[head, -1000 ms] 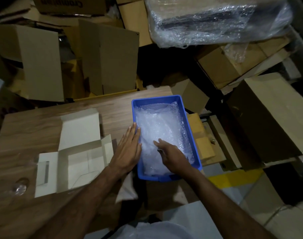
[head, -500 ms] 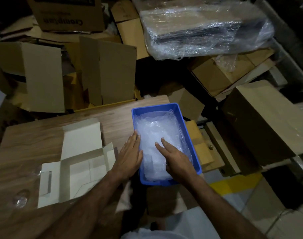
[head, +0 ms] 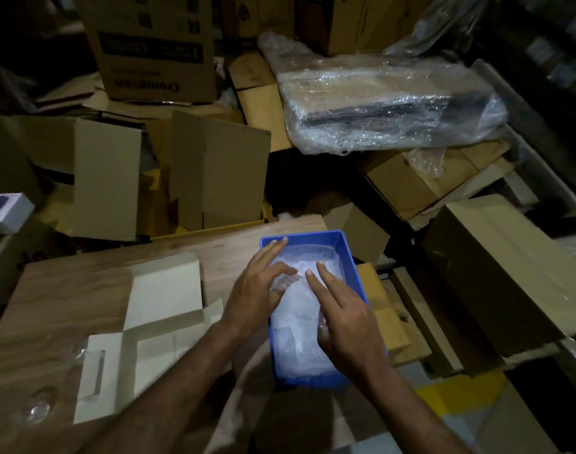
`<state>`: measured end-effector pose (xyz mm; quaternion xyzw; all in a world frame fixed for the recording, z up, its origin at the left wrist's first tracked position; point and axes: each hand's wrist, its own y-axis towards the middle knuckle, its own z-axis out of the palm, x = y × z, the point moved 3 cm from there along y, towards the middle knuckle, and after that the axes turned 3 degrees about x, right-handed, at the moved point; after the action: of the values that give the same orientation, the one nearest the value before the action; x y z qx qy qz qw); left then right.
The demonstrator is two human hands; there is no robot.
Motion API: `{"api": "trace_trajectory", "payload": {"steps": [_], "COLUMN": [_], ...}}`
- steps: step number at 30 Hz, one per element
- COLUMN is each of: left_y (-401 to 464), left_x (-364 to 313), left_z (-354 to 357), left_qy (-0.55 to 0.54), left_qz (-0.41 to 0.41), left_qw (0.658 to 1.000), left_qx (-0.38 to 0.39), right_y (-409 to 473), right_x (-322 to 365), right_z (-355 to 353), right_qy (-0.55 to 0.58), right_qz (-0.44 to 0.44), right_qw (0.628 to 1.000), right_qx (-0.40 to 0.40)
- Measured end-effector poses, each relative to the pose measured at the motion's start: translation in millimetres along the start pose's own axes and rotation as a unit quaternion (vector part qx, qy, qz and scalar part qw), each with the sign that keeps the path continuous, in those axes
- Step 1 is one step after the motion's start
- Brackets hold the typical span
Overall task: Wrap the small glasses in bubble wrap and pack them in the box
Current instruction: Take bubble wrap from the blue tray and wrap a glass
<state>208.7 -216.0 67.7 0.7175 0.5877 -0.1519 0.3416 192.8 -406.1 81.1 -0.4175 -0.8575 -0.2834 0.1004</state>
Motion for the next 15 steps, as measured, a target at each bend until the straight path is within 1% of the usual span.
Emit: {"api": "trace_trajectory", "payload": {"steps": [2,4,5,8,10,12,15], "left_y": [-2,-9,-13,-28,-41,-58,-86], "left_x": [-6,-12,-14,-16,-13,-6,4], "left_z": [-28,-56,-69,-100,-117,-132,-150], "left_qy": [-0.019,-0.026,-0.03,-0.087,-0.103,-0.078,0.03], "left_qz": [0.035,0.067,0.069,0.029,0.01,0.005,0.024], "left_qw": [0.999,0.997,0.997,0.995,0.992,0.993,0.996], "left_qx": [-0.015,-0.023,-0.028,-0.049,-0.071,-0.091,-0.081], "right_y": [3,7,10,21,32,44,60], "right_x": [8,14,16,24,34,49,76], "right_z": [-8,-7,-3,16,26,29,29], "right_qy": [0.011,0.015,0.014,0.049,0.085,0.103,0.084], "right_qz": [-0.006,-0.004,-0.001,0.021,0.011,-0.021,-0.087], "right_qw": [0.999,1.0,1.0,0.999,0.996,0.994,0.992], "right_qx": [-0.034,-0.026,-0.019,-0.007,-0.003,-0.011,-0.02]}}
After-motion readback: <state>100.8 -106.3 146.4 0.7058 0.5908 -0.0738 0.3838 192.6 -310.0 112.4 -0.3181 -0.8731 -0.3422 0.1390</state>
